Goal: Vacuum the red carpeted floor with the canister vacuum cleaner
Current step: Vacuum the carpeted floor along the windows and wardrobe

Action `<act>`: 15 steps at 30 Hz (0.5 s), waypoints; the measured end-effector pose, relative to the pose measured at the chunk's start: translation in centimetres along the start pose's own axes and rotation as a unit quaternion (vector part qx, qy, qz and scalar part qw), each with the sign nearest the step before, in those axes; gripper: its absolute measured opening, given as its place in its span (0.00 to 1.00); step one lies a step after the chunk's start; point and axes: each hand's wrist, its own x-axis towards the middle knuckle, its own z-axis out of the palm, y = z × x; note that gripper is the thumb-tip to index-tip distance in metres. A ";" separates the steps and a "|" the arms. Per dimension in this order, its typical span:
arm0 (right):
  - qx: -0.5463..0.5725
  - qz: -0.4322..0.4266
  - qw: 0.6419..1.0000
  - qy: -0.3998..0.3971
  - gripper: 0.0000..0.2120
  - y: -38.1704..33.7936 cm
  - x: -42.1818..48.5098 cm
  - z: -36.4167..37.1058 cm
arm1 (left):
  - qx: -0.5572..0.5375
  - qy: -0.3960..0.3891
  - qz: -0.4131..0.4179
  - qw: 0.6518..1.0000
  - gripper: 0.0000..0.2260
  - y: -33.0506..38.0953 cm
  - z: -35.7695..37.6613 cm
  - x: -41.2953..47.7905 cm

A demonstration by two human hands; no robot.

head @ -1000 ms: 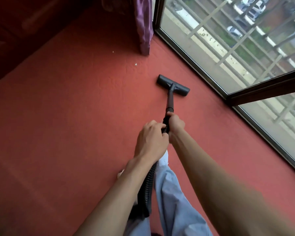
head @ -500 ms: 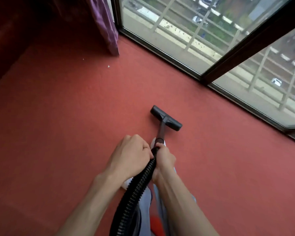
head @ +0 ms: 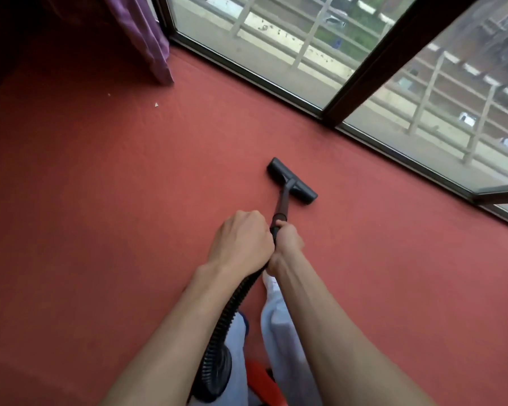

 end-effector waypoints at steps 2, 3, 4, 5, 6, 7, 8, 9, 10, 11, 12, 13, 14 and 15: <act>-0.006 0.008 1.000 0.003 0.07 -0.4 0.4 -0.2 | 0.001 -0.010 -0.004 1.000 0.09 0.8 -0.4 0.5; -0.009 0.017 1.000 0.003 0.07 -0.2 0.3 -0.4 | 0.008 -0.017 -0.009 1.000 0.09 0.9 -0.9 0.7; -0.012 0.029 1.000 0.001 0.06 0.2 -0.2 -0.6 | 0.018 -0.027 -0.014 0.999 0.08 1.0 -1.4 0.6; -0.006 0.049 0.999 -0.007 0.05 0.8 -0.9 -0.9 | 0.028 -0.045 -0.020 0.998 0.08 1.0 -1.9 0.5; 0.008 0.074 0.997 -0.018 0.04 1.5 -1.6 -1.2 | 0.036 -0.067 -0.028 0.997 0.08 0.8 -2.3 0.3; 0.024 0.097 0.995 -0.027 0.04 2.3 -2.3 -1.5 | 0.041 -0.091 -0.037 0.994 0.07 0.5 -2.6 0.1; 0.033 0.111 0.993 -0.031 0.04 3.2 -2.7 -1.7 | 0.044 -0.114 -0.046 0.991 0.06 0.4 -2.8 -0.3; 0.034 0.117 0.992 -0.028 0.03 3.8 -2.9 -1.9 | 0.054 -0.129 -0.051 0.989 0.06 0.3 -2.9 -0.6; 0.028 0.116 0.993 -0.021 0.03 4.1 -2.9 -2.0 | 0.069 -0.134 -0.052 0.987 0.05 0.3 -2.8 -0.8; 0.019 0.110 0.994 -0.014 0.03 4.0 -2.8 -2.0 | 0.083 -0.131 -0.050 0.987 0.05 0.4 -2.6 -0.9; 0.012 0.100 0.995 -0.006 0.03 3.7 -2.5 -2.1 | 0.089 -0.124 -0.049 0.987 0.07 0.7 -2.4 -1.0; 0.006 0.088 0.996 0.003 0.04 3.1 -2.2 -2.1 | 0.085 -0.113 -0.047 0.989 0.08 1.1 -2.2 -1.0; 0.000 0.076 0.997 0.010 0.05 2.2 -1.8 -2.0 | 0.073 -0.098 -0.043 0.992 0.09 1.6 -1.9 -0.8; -0.008 0.066 0.998 0.013 0.06 1.0 -1.5 -2.0 | 0.060 -0.081 -0.038 0.994 0.09 2.1 -1.5 -0.5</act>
